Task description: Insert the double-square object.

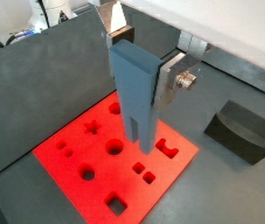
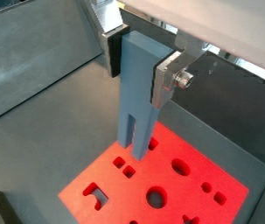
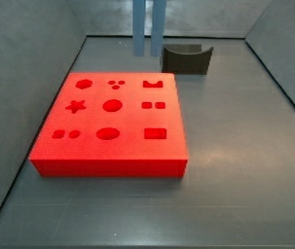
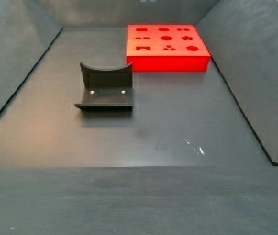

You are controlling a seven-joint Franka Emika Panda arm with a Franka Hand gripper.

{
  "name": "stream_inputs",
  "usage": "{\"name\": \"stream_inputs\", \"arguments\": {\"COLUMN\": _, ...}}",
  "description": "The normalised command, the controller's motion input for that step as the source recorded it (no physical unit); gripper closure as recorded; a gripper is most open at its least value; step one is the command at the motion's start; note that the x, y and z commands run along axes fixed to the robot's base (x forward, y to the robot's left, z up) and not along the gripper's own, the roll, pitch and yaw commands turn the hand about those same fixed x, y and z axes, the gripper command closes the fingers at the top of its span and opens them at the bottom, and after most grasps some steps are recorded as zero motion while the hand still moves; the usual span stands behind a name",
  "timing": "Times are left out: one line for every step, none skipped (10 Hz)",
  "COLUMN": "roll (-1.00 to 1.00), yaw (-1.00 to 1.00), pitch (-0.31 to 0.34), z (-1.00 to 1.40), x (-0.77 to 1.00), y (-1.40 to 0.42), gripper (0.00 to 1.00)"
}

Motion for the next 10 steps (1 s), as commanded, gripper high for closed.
{"name": "stream_inputs", "arguments": {"roll": 0.0, "yaw": 0.0, "pitch": 0.0, "z": -0.02, "x": 0.0, "y": 0.0, "gripper": 1.0}}
{"name": "stream_inputs", "arguments": {"roll": -0.37, "yaw": -0.01, "pitch": 0.0, "z": -0.44, "x": 0.09, "y": 0.21, "gripper": 1.0}}
{"name": "stream_inputs", "arguments": {"roll": -0.5, "yaw": 0.0, "pitch": 0.0, "z": -0.05, "x": 0.17, "y": 0.34, "gripper": 1.0}}
{"name": "stream_inputs", "arguments": {"roll": -0.5, "yaw": 0.0, "pitch": 0.013, "z": -0.01, "x": 0.23, "y": 0.49, "gripper": 1.0}}
{"name": "stream_inputs", "arguments": {"roll": -0.23, "yaw": 0.0, "pitch": 0.003, "z": 0.0, "x": 0.12, "y": 0.15, "gripper": 1.0}}
{"name": "stream_inputs", "arguments": {"roll": -0.01, "yaw": 0.0, "pitch": 0.0, "z": 0.0, "x": 0.0, "y": 0.0, "gripper": 1.0}}
{"name": "stream_inputs", "arguments": {"roll": -0.01, "yaw": 0.0, "pitch": -0.026, "z": -0.16, "x": 0.0, "y": -0.03, "gripper": 1.0}}
{"name": "stream_inputs", "arguments": {"roll": -0.04, "yaw": 0.0, "pitch": -0.044, "z": -0.45, "x": 0.0, "y": -0.11, "gripper": 1.0}}
{"name": "stream_inputs", "arguments": {"roll": 0.08, "yaw": 0.05, "pitch": -0.083, "z": -0.54, "x": 0.0, "y": -0.08, "gripper": 1.0}}
{"name": "stream_inputs", "arguments": {"roll": 0.1, "yaw": 0.0, "pitch": -0.051, "z": -0.43, "x": 0.07, "y": -0.09, "gripper": 1.0}}
